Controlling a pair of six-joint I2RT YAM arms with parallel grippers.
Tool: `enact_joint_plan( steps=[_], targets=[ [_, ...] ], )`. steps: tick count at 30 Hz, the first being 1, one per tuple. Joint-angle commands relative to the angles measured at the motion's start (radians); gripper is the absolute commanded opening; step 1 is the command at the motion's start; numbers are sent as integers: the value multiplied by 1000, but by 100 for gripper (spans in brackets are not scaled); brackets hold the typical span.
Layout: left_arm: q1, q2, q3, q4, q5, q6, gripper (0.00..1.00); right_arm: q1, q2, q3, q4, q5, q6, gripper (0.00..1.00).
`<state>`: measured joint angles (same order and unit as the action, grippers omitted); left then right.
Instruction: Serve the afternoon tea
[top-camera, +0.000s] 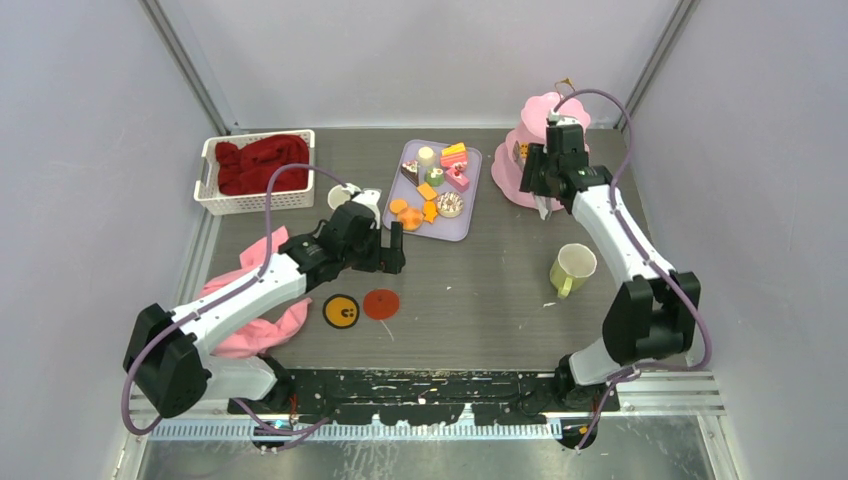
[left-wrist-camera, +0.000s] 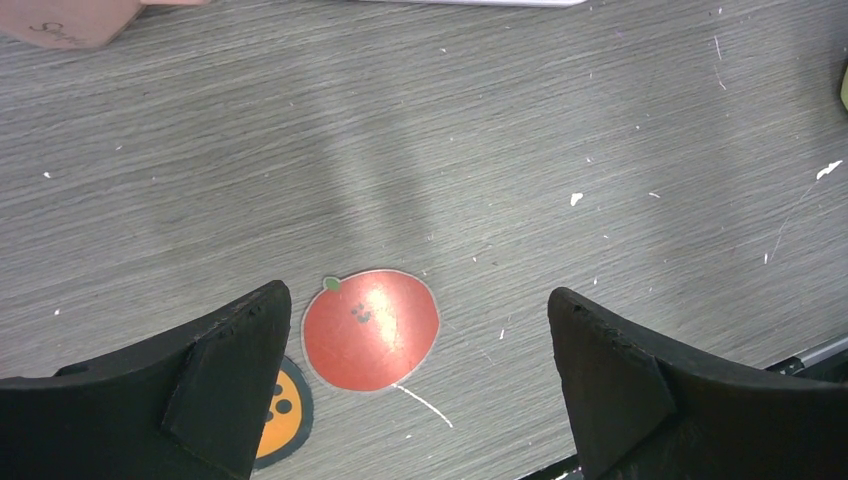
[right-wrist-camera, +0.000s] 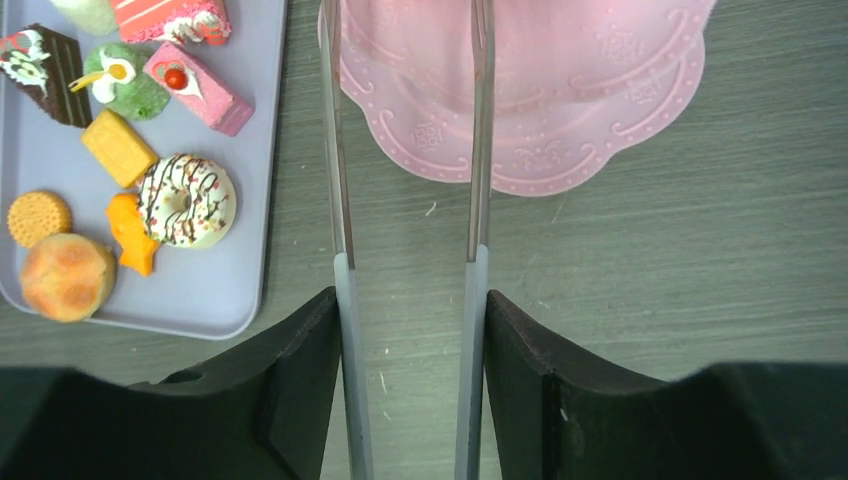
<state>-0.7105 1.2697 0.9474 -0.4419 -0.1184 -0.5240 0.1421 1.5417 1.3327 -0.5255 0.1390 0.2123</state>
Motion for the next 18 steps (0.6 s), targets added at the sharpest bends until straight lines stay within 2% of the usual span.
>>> enact_joint_plan(
  steps=[1,7,12,15,18],
  targets=[
    [8,27,18,58,21,-1,99,-3,-168,-62,25,-21,19,55],
    [9,40,31,64,28,10,99,-3,-354,-176,-6,-55,36,51],
    [10,42,35,63,23,8,99,20,-435,-203,-78,-139,45,49],
    [15,35,34,53,-4,-14,99,108,-455,-230,-90,-165,58,49],
    [56,29,29,39,23,-74,100,286,-428,-256,-69,-67,65,48]
  ],
)
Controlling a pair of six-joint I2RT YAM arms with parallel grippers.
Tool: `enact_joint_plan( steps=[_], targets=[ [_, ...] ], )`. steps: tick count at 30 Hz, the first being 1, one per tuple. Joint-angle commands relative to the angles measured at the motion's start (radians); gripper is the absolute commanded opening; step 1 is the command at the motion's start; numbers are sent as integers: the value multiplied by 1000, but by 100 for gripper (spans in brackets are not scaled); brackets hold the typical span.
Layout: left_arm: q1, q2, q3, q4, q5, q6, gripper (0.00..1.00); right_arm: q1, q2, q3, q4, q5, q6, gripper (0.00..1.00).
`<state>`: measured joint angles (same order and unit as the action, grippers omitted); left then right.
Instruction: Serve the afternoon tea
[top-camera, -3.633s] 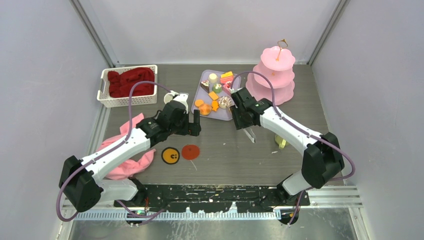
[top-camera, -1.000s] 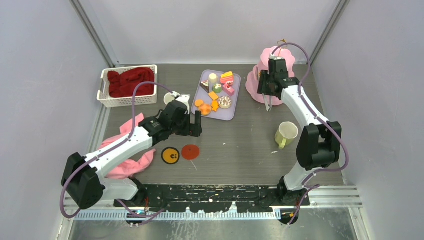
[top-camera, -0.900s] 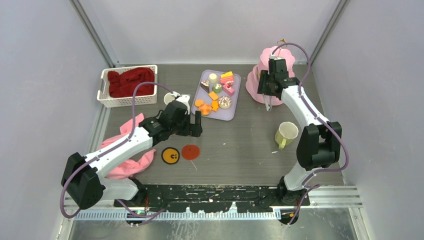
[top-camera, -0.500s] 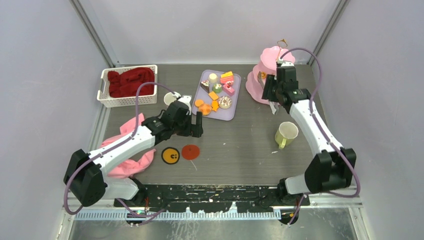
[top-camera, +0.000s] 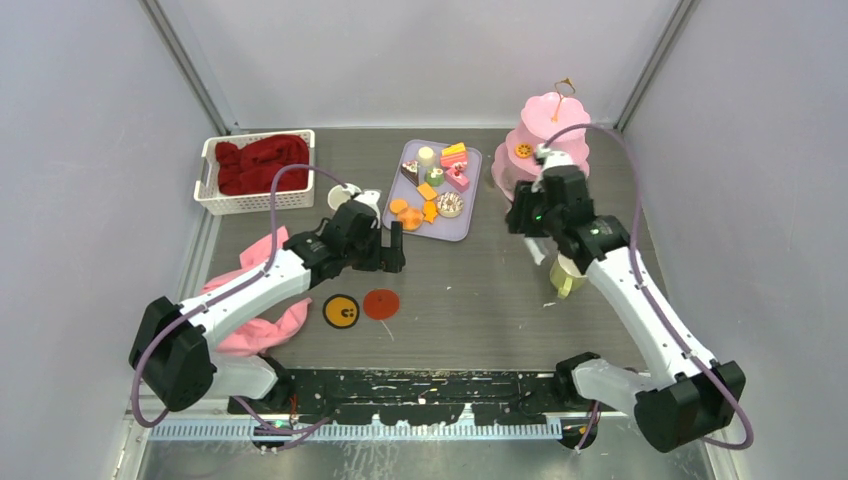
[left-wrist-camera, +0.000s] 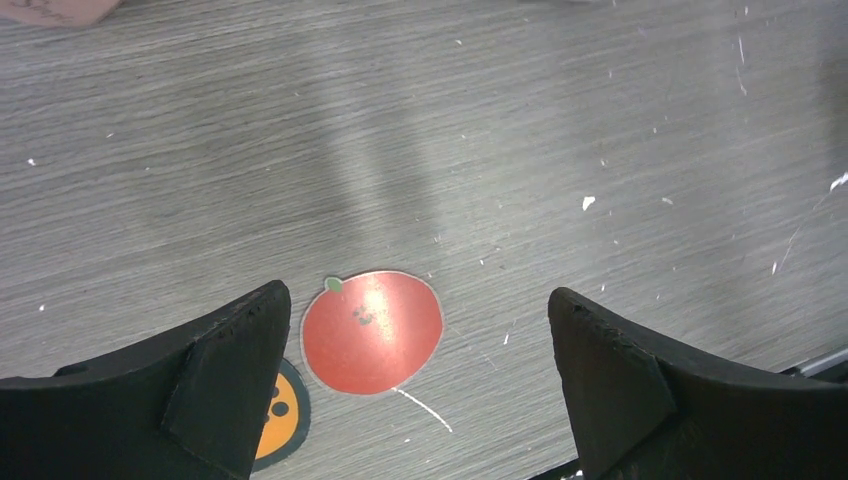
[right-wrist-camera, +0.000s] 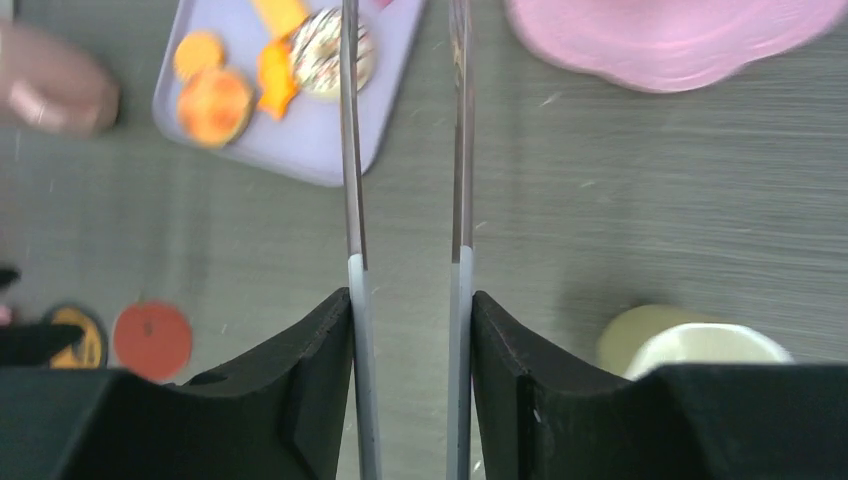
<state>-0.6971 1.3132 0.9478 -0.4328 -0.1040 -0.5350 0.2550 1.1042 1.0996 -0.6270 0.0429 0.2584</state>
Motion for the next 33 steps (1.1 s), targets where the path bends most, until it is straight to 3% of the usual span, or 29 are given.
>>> enact_joint_plan(
  steps=[1,13,33],
  targets=[
    [59,-18,23,29,19,-84,99,208,34,-22,33,41,21,48],
    [119,-115,-40,29,34,-125,99,303,242,-3,66,95,15,48],
    [120,-124,-64,46,46,-141,99,319,383,-18,226,167,1,49]
  ],
)
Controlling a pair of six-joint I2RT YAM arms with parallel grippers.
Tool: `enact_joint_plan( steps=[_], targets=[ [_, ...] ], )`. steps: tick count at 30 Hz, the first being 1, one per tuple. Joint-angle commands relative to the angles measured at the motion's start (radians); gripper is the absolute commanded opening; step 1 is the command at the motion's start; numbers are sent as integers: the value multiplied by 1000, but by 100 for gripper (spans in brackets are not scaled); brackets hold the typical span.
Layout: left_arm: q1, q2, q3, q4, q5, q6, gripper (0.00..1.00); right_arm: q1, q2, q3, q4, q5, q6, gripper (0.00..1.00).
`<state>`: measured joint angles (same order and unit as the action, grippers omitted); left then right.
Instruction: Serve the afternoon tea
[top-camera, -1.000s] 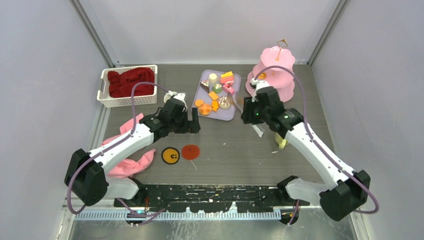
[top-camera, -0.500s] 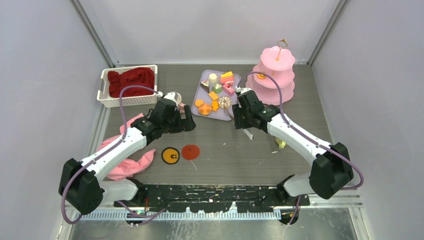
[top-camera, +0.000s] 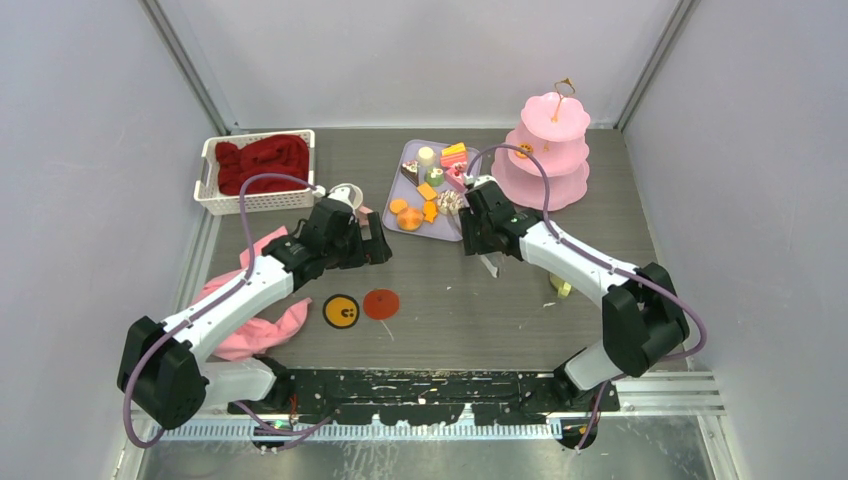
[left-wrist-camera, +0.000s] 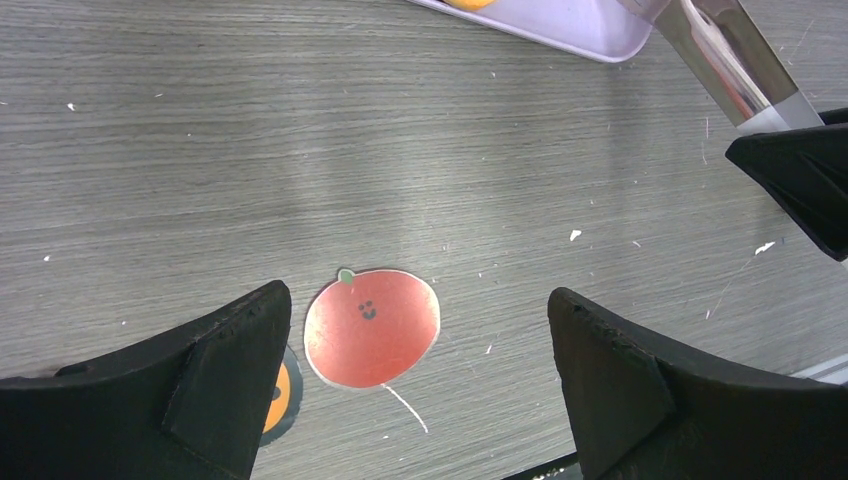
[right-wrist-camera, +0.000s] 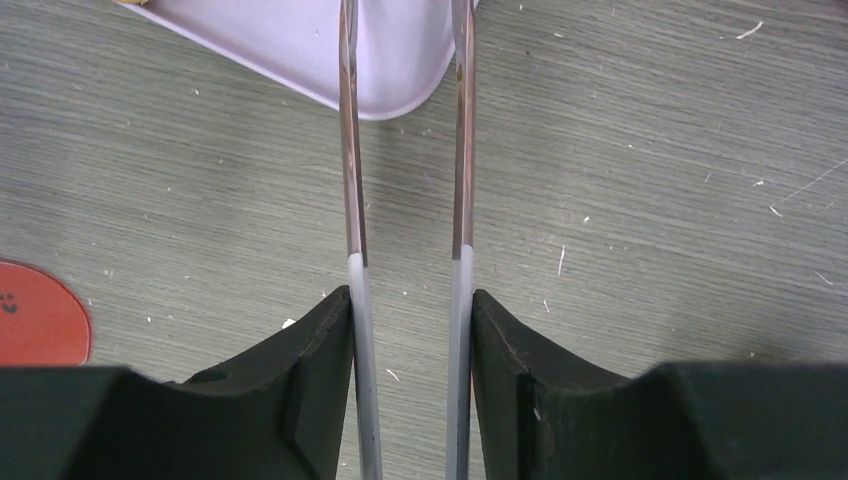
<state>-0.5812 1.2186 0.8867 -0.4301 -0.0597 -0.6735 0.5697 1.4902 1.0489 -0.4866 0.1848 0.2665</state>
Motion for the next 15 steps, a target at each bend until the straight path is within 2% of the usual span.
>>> enact_joint_plan(
  steps=[1,11,15],
  targets=[
    [5,-28,-5,47,5,-5,99,4,-6,26,99,16,-11,49],
    [4,-19,-21,64,15,-18,99,4,19,30,170,25,-17,52],
    [4,-11,-19,64,17,-18,99,4,36,34,178,25,-18,47]
  ],
)
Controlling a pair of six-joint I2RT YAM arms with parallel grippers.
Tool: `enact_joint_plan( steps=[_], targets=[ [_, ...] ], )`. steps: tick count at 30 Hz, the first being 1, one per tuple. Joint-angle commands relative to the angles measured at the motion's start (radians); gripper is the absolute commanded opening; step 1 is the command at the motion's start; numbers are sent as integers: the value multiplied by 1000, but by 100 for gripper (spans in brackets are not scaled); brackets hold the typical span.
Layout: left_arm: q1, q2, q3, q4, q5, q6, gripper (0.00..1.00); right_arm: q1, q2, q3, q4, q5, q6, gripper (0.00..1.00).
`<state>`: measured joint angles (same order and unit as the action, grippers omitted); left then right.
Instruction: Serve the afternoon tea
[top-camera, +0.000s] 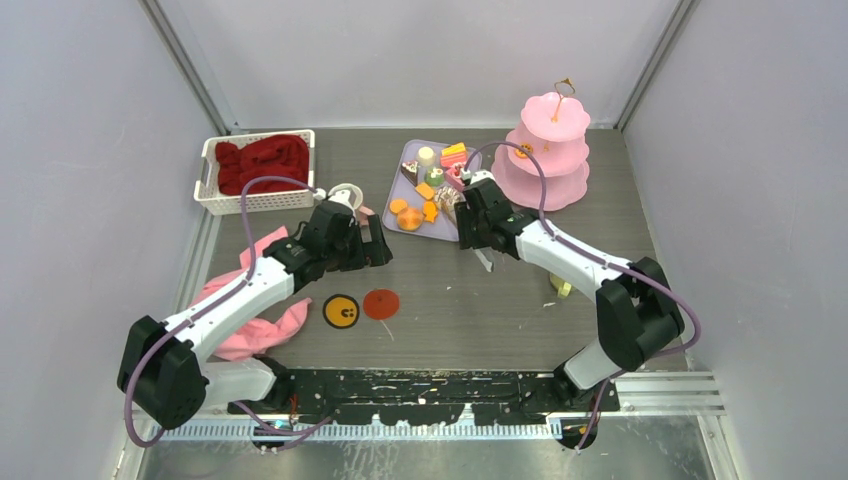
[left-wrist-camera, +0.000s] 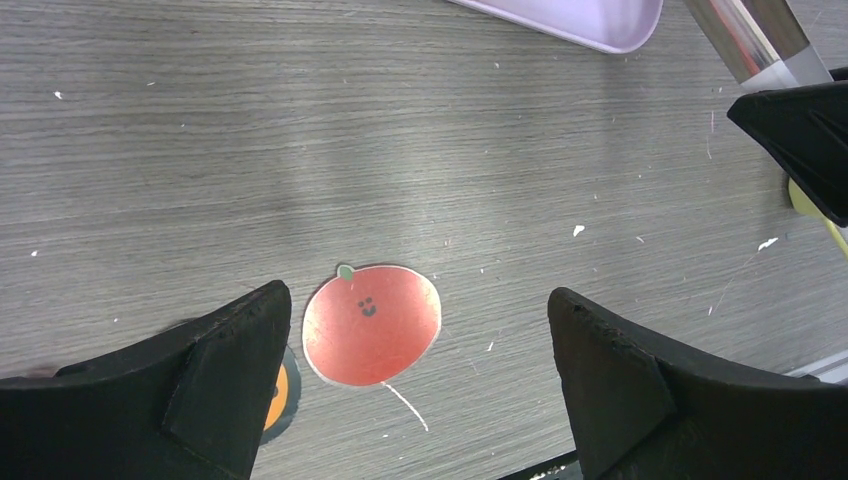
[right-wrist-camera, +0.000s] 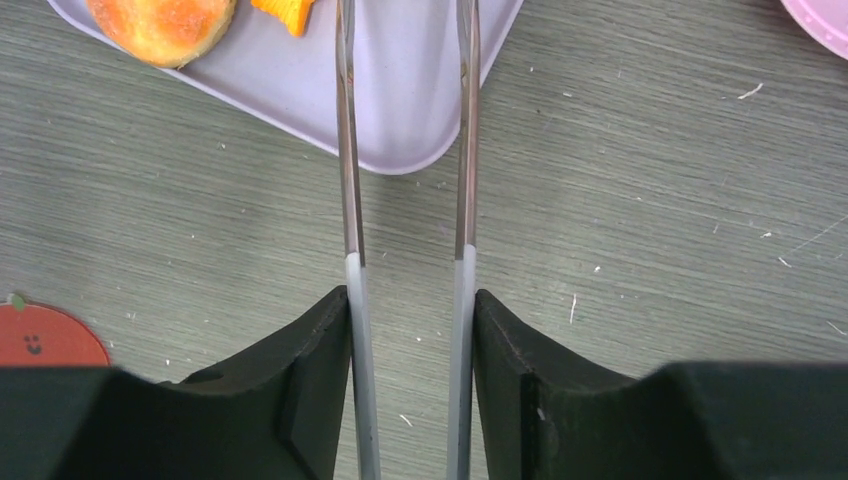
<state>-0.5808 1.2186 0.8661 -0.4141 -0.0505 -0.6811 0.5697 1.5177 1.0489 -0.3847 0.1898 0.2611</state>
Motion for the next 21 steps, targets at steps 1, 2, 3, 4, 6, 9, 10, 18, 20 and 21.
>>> enact_joint_plan(
  steps=[1,2,3,4,6,9,10,18,20,21],
  targets=[
    [4,-11,3,46,8,-11,99,4,10,35,76,20,-13,44],
    [3,-11,3,46,8,-11,99,4,9,33,75,20,-12,43],
    [4,-13,2,47,8,-11,99,4,7,33,74,20,-13,41],
    [4,-14,1,48,8,-11,99,4,4,30,72,20,-11,39],
    [5,-15,-1,50,8,-12,99,4,-8,23,70,20,-8,37],
    [5,-16,0,51,8,-11,99,4,-34,16,58,9,-3,37],
    [4,-16,2,50,8,-11,99,4,-45,10,58,5,-1,37],
    [4,-2,6,60,5,-6,99,-1,-85,-1,45,-12,-6,28],
    [4,6,14,52,11,-4,99,-6,-92,-6,47,-26,-6,26],
    [4,7,17,50,12,-3,99,-7,-92,-3,42,-29,-6,26]
  ],
)
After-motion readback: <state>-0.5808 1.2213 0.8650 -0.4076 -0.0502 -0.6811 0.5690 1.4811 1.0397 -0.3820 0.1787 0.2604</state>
